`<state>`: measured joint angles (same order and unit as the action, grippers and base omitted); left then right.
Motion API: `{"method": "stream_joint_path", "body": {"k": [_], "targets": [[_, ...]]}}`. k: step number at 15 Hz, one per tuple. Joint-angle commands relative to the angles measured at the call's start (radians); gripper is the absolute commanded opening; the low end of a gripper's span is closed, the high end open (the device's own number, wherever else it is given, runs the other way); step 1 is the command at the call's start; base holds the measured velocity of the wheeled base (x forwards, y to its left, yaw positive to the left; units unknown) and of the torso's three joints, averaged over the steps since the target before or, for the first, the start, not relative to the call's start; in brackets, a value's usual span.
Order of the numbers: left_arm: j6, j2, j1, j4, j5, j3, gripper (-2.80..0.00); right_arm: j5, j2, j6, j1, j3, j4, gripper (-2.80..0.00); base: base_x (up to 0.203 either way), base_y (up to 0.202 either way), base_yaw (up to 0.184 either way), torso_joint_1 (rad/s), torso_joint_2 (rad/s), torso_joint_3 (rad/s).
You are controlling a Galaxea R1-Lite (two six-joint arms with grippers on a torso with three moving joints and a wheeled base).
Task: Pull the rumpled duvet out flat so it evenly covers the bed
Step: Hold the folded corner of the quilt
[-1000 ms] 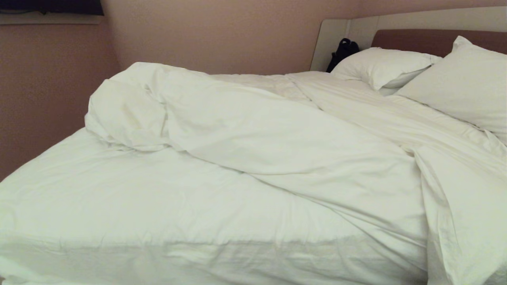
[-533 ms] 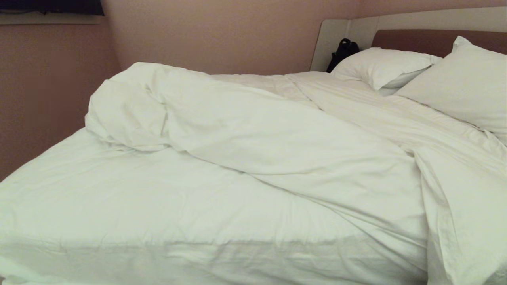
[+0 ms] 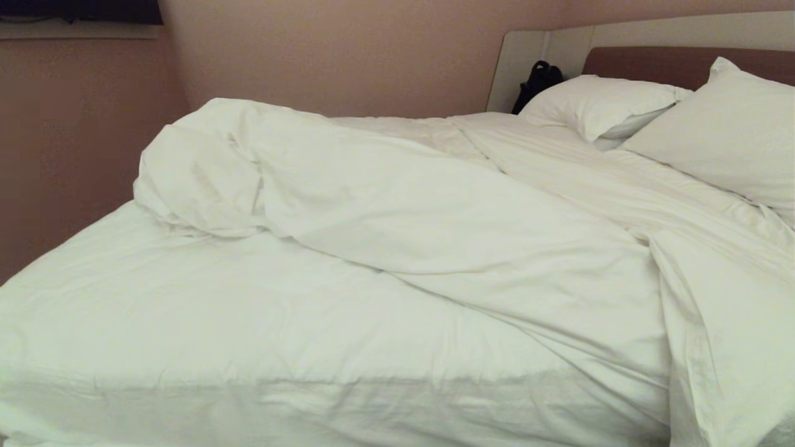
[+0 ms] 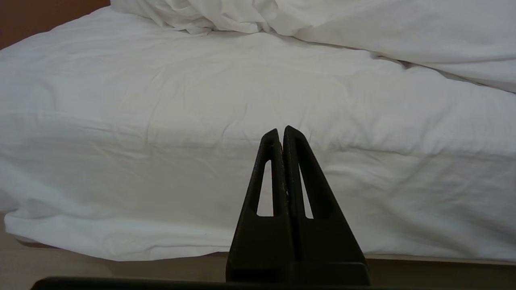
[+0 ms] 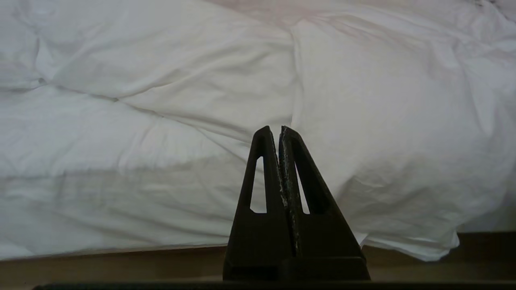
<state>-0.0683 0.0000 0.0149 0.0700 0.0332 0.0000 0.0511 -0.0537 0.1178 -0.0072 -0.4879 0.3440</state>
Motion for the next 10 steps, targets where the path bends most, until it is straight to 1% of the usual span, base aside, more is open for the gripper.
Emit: {"method": "stream_joint_path", "body": {"k": [1,4,6,8,10], "targets": [[-0.001,0.0,0.0,0.001,0.001,0.0,-2.8,0.076,0.054,-0.034,0.003,0.044,-0.024,-2.8,0.0,0.0,0.0,0.0,0.0,0.0],[-0.001,0.0,0.0,0.001,0.001,0.0,-2.8,0.067,0.054,-0.051,0.003,0.16,-0.192,-2.8,0.0,0.0,0.0,0.0,0.0,0.0],[-0.001,0.0,0.0,0.001,0.001,0.0,-2.8,0.04,0.054,-0.08,0.003,0.262,-0.296,-2.8,0.0,0.0,0.0,0.0,0.0,0.0],[-0.001,0.0,0.0,0.001,0.001,0.0,-2.8,0.026,0.054,-0.12,0.003,0.354,-0.367,-2.8,0.0,0.0,0.0,0.0,0.0,0.0],[-0.001,0.001,0.0,0.001,0.001,0.0,-2.8,0.023,0.054,-0.133,0.003,0.395,-0.394,-2.8,0.0,0.0,0.0,0.0,0.0,0.0]]}}
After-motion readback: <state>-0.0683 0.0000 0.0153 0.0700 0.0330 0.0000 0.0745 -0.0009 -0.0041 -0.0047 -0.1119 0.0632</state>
